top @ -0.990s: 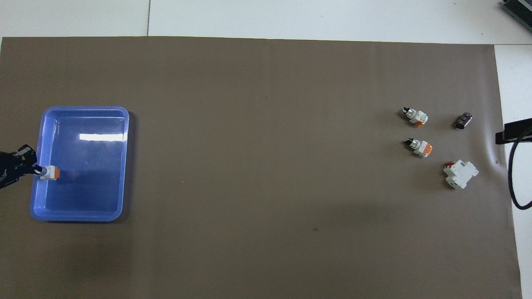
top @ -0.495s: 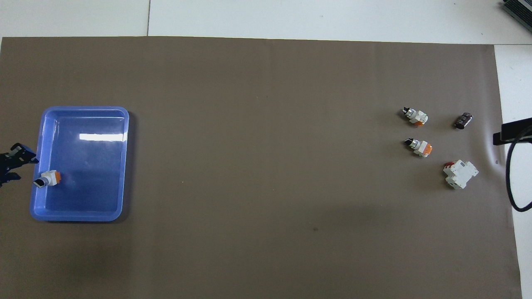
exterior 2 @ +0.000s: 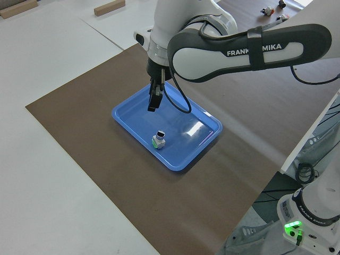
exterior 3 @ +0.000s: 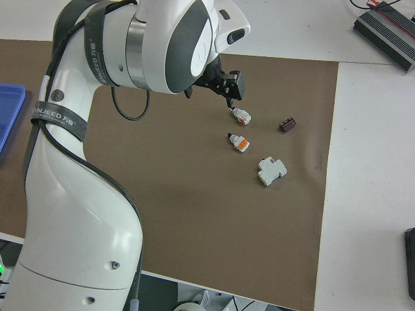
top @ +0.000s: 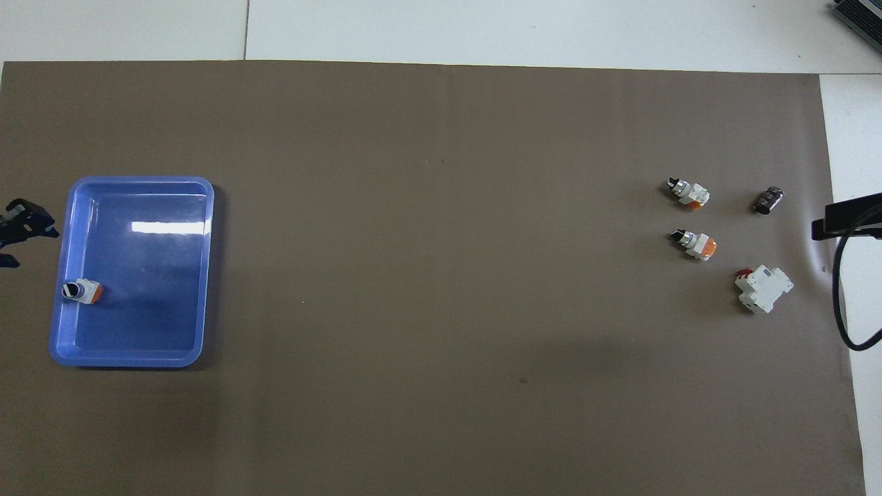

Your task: Turn and place switch with both arms

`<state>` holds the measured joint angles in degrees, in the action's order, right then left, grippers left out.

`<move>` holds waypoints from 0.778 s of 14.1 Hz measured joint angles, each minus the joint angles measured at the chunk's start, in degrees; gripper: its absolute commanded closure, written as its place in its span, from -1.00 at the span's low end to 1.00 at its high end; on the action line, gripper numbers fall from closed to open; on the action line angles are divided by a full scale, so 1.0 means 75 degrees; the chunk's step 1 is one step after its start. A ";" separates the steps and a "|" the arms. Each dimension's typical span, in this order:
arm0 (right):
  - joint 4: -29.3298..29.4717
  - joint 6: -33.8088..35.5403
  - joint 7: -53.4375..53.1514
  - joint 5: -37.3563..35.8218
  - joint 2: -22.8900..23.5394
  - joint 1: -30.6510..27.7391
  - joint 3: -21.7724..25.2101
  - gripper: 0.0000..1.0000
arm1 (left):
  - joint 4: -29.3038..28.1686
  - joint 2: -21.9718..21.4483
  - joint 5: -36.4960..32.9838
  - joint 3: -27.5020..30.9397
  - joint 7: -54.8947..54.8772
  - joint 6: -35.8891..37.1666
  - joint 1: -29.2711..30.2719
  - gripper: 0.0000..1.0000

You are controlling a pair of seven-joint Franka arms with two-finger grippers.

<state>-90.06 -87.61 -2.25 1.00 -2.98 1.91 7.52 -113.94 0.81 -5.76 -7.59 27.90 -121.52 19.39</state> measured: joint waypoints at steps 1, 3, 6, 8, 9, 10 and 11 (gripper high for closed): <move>0.0041 0.0000 0.0000 0.0003 0.0012 0.0009 -0.0002 -1.00 | 0.0319 0.0065 0.0000 -0.0009 0.0000 0.0270 -0.0175 -0.42; 0.0120 0.0001 -0.0010 0.0004 0.0047 0.0024 -0.0003 -1.00 | 0.0831 0.0158 0.0000 -0.0029 -0.0017 0.0691 -0.0550 -0.42; 0.0140 0.0002 -0.0012 0.0004 0.0069 0.0026 -0.0002 -1.00 | 0.1514 0.0234 0.0000 -0.0058 -0.0037 0.1437 -0.1399 -0.40; 0.0140 0.0002 -0.0012 0.0004 0.0071 0.0028 -0.0002 -1.00 | 0.1950 0.0291 0.0000 -0.0083 -0.0279 0.2183 -0.1941 -0.37; 0.0140 0.0002 -0.0012 0.0004 0.0071 0.0028 -0.0002 -1.00 | 0.2115 0.0311 0.0019 -0.0112 -0.0705 0.2516 -0.2085 -0.34; 0.0140 0.0002 -0.0012 0.0004 0.0072 0.0028 -0.0002 -1.00 | 0.2260 0.0323 0.0119 -0.0123 -0.1166 0.2785 -0.2149 -0.31; 0.0140 0.0002 -0.0012 0.0004 0.0072 0.0029 -0.0002 -1.00 | 0.2427 0.0327 0.0341 -0.0124 -0.1604 0.3029 -0.2151 -0.31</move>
<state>-89.01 -87.60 -2.34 1.03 -2.44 2.13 7.50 -95.74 3.26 -3.21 -8.52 15.87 -98.80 3.26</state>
